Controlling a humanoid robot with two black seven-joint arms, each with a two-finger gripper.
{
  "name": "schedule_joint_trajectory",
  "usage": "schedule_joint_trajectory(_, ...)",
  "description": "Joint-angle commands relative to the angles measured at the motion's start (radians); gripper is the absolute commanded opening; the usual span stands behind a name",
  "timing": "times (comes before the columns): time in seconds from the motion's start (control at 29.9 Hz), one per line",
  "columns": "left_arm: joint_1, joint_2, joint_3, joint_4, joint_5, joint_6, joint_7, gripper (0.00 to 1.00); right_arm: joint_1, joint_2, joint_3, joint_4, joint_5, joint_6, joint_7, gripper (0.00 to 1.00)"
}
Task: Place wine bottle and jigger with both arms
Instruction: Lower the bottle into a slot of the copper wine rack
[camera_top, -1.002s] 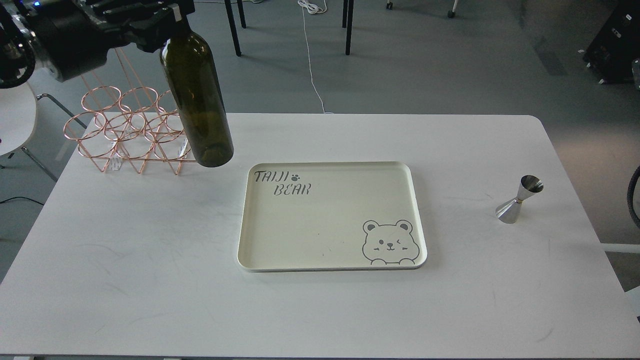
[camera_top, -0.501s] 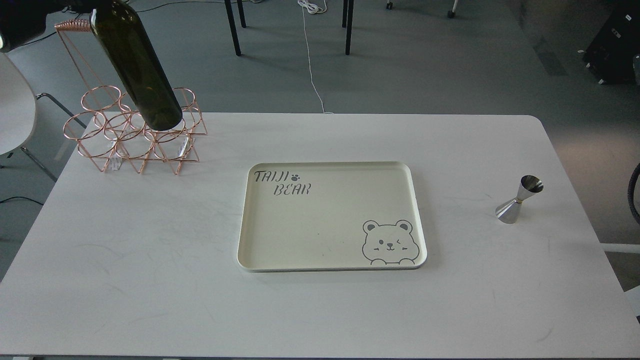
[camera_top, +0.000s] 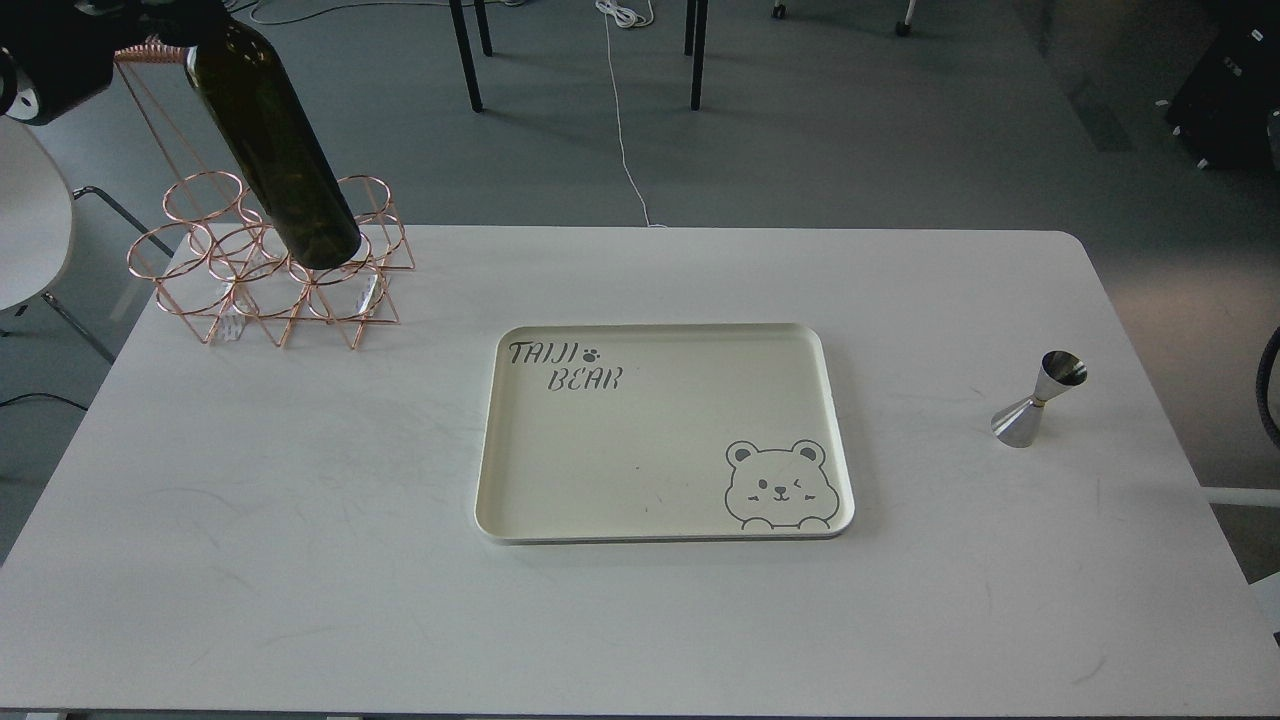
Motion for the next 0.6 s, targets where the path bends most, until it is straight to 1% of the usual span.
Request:
schedule_joint_trajectory(0.0, -0.001, -0.002, 0.044, 0.02, 0.0, 0.038, 0.0, 0.19, 0.0, 0.0, -0.001, 0.0, 0.0, 0.0, 0.0, 0.78)
schedule_joint_trajectory(0.47, 0.002, -0.015, 0.079, 0.032, -0.003, 0.046, 0.0, 0.21, -0.002, 0.0, 0.0, 0.0, 0.0, 0.0, 0.0, 0.78)
schedule_joint_trajectory(0.57, 0.002, -0.035, 0.09, 0.034, -0.002, 0.054, 0.002, 0.22, -0.002, 0.0, 0.0, 0.0, 0.0, 0.0, 0.0, 0.78)
